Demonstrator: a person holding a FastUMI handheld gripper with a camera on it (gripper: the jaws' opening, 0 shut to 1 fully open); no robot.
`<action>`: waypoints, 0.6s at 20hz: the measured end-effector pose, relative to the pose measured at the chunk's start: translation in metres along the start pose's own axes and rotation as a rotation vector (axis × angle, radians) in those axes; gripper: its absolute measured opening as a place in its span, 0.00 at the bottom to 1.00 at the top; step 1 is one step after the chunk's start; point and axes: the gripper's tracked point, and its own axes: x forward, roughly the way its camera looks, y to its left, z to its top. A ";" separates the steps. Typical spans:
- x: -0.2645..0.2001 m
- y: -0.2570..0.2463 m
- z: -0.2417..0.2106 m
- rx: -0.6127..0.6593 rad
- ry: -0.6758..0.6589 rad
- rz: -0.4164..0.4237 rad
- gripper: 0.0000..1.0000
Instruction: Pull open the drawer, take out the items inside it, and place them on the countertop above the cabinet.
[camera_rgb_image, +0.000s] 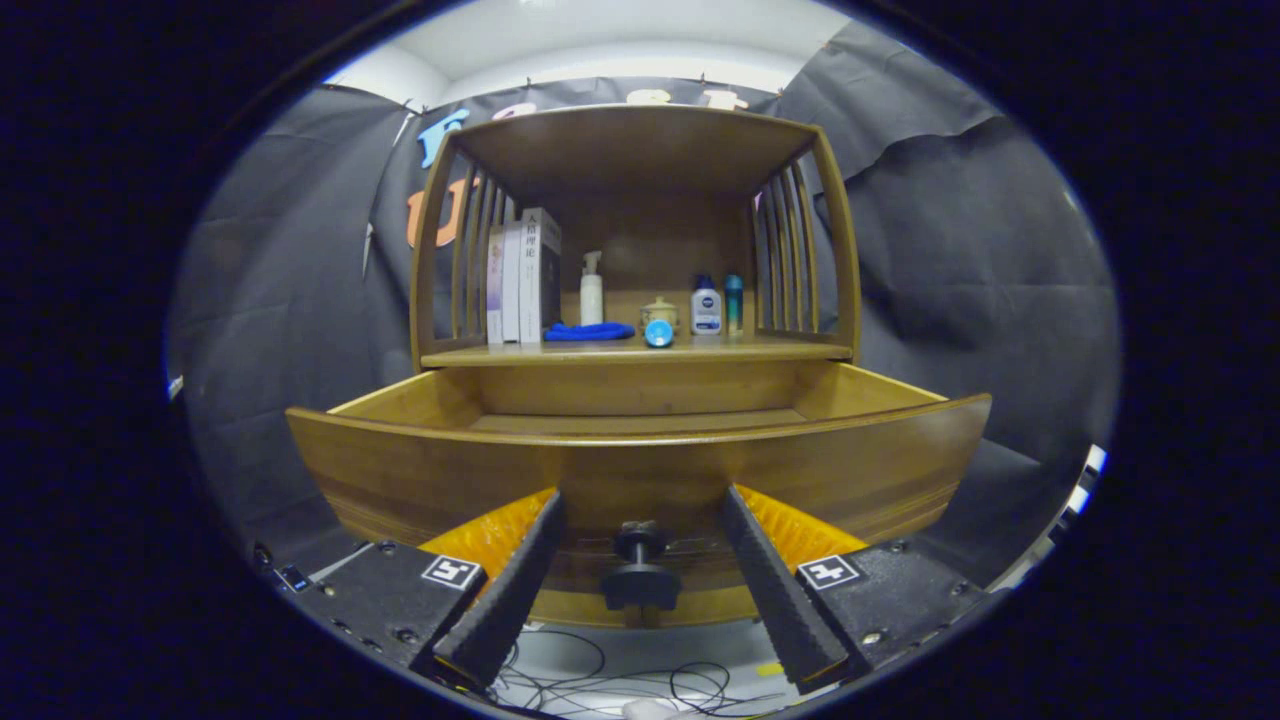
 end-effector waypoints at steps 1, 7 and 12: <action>0.004 0.001 0.001 -0.007 0.001 0.005 1.00; 0.043 0.004 0.016 -0.011 0.022 0.005 1.00; 0.087 0.015 0.029 -0.013 0.021 -0.028 1.00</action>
